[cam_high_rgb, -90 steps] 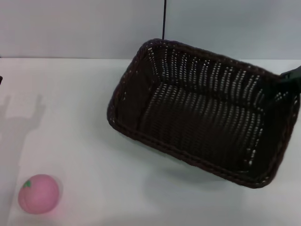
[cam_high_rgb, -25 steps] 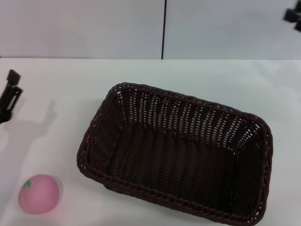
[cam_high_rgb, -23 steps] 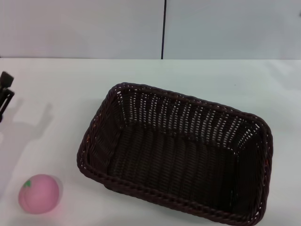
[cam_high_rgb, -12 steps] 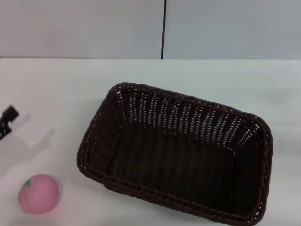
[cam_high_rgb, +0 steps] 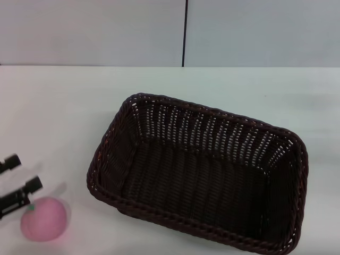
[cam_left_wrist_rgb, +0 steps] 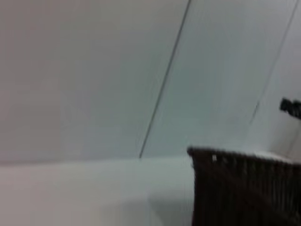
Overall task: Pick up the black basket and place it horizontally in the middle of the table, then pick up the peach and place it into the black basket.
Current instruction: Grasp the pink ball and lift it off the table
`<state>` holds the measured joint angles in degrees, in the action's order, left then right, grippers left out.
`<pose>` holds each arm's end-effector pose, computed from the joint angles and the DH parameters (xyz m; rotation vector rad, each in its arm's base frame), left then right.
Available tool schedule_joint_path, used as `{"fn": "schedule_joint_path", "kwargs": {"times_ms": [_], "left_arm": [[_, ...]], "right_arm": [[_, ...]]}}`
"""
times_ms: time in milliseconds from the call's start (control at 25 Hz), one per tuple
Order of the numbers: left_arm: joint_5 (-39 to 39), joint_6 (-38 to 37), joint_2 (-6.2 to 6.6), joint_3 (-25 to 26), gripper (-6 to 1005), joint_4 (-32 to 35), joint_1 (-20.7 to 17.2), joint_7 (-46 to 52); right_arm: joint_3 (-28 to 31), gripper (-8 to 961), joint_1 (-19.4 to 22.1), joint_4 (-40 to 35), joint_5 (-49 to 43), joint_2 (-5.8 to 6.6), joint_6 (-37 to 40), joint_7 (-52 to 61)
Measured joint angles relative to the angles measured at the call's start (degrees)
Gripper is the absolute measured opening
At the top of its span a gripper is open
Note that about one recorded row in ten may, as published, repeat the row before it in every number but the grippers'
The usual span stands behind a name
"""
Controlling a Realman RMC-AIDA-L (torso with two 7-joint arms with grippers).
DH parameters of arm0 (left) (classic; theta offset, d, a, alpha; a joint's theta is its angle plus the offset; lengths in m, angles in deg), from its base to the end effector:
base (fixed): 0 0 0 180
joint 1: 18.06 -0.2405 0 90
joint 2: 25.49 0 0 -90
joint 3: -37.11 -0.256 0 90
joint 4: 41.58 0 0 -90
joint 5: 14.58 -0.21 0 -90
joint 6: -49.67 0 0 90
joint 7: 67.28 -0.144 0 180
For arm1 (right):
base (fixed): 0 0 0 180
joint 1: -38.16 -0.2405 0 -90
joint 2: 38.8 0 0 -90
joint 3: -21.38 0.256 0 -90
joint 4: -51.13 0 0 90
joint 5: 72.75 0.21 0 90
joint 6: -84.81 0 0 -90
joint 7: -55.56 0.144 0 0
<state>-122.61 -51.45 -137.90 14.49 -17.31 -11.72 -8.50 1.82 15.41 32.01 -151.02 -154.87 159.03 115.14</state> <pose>-0.3819 0.1808 0.0548 -2.2673 -0.7790 -0.8739 0.3589 0.3284 0.0794 -1.6389 0.7905 1.0178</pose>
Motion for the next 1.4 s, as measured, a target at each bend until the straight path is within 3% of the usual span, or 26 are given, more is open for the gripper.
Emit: {"fn": "schedule_joint_path", "kwargs": {"times_ms": [200, 760, 1080, 1280, 1360, 1400], "left_arm": [[-6.4, 2.23, -0.14, -0.08, 859, 0.08, -0.91, -0.04], [-11.83, 2.63, -0.64, -0.68, 860, -0.04, -1.09, 0.67], [-13.44, 2.77, -0.6, -0.59, 717, 0.11, -0.8, -0.03], [-13.22, 1.31, -0.06, -0.04, 461, 0.13, -0.4, -0.06], [-12.83, 0.37, 0.3, 0.44, 430, 0.14, -0.26, -0.07], [-12.11, -3.32, 0.91, 4.37, 414, 0.13, 0.45, -0.07]], "right_arm": [[0.12, 443, -0.97, 0.62, 0.03, -0.21, -1.62, -0.91], [0.22, 443, -2.4, 1.51, 0.06, -0.63, -3.03, -3.23], [0.22, 443, -2.4, 2.54, 0.06, -0.65, -3.38, -3.97], [0.2, 443, -2.7, 3.53, 0.06, -0.65, -3.39, -4.87], [0.19, 443, -2.67, 3.58, 0.06, -0.66, -3.4, -4.89], [0.2, 443, -2.62, 3.61, 0.06, -0.68, -3.4, -4.89]]}}
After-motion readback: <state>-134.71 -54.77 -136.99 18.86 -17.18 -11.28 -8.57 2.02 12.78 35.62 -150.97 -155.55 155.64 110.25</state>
